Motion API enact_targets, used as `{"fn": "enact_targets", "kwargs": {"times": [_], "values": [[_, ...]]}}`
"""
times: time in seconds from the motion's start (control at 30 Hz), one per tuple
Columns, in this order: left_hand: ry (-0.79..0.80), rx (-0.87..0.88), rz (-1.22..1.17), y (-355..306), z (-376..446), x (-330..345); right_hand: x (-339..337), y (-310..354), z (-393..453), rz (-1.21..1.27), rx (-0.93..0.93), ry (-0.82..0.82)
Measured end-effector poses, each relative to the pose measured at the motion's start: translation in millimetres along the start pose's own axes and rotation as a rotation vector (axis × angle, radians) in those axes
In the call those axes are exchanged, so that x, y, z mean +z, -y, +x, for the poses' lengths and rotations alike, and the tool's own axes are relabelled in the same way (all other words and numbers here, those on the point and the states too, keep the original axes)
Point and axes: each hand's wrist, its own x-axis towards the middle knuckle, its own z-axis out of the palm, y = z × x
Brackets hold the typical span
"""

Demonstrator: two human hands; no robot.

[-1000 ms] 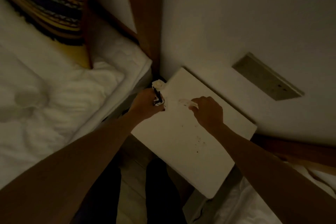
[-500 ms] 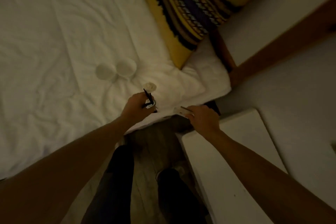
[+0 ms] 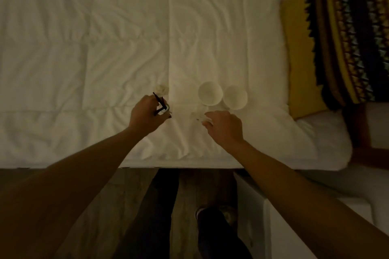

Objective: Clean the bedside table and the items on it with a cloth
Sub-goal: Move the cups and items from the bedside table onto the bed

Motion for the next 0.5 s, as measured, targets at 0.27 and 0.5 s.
{"fn": "enact_targets", "kwargs": {"times": [0.27, 0.5], "values": [[0.052, -0.015, -0.048, 52.4, 58.4, -26.9, 16.6, 67.3, 90.3, -0.102, -0.089, 0.008], [0.083, 0.105, -0.103, 43.5, 84.4, -15.2, 28.9, 74.8, 126.7, -0.27, -0.063, -0.004]]}}
